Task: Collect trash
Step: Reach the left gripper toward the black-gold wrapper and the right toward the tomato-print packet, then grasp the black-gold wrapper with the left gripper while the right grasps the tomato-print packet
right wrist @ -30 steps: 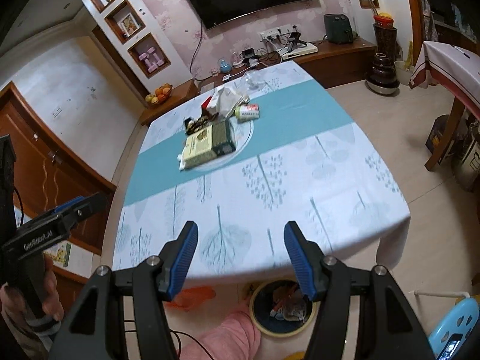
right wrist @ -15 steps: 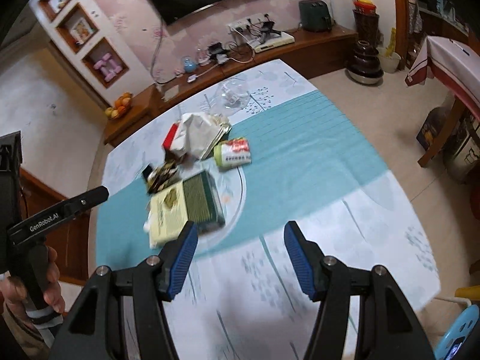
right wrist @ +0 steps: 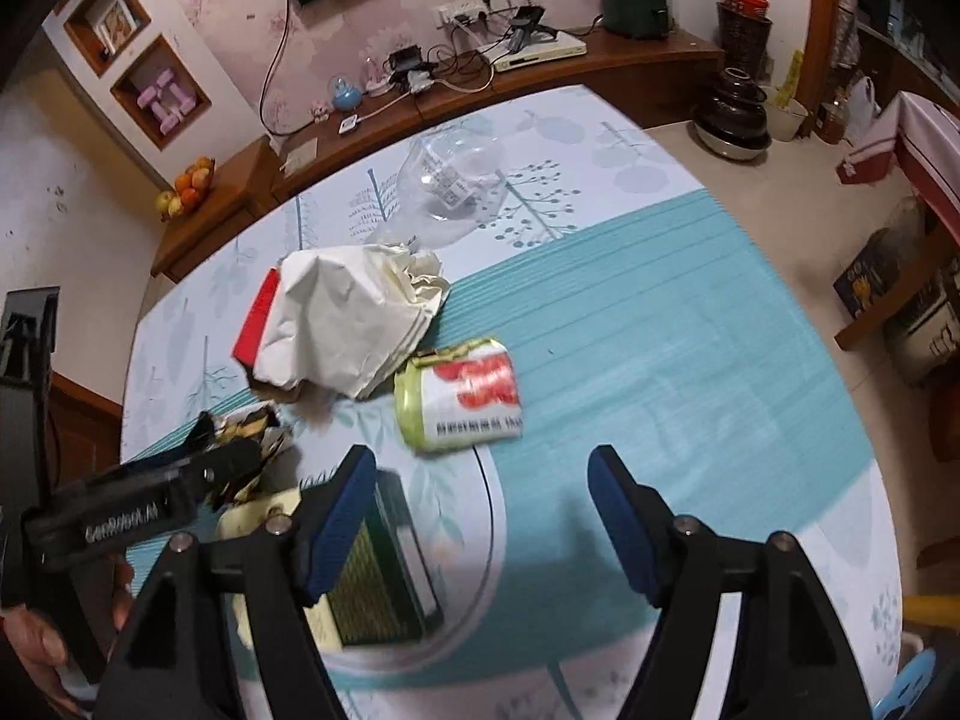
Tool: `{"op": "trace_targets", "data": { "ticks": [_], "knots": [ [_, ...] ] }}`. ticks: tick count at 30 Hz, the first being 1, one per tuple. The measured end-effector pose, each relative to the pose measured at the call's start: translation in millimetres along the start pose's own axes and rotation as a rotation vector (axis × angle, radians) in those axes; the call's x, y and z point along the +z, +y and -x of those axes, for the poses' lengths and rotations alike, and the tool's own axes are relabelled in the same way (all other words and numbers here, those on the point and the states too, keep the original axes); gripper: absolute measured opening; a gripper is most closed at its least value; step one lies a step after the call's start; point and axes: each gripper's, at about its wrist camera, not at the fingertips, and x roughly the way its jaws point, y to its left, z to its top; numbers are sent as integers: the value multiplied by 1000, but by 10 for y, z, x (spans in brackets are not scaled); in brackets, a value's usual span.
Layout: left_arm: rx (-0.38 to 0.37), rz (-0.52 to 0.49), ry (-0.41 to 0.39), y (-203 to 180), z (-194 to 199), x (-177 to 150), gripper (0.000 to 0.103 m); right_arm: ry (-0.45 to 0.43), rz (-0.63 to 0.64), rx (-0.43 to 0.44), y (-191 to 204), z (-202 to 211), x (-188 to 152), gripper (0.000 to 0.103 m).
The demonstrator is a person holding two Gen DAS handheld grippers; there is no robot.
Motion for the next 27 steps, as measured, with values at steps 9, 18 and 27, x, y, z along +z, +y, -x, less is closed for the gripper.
{"op": "trace_targets", "data": {
  "ticks": [9, 18, 27],
  "knots": [
    [-62, 48, 16, 132, -186, 102, 71, 77, 69, -41, 205, -571, 196, 79],
    [-57, 8, -30, 82, -125, 90, 60, 76, 86, -76, 229, -692, 251, 76],
    [-54, -8, -65, 35, 35, 29, 59, 64, 57, -81, 169, -613, 207, 57]
  ]
}}
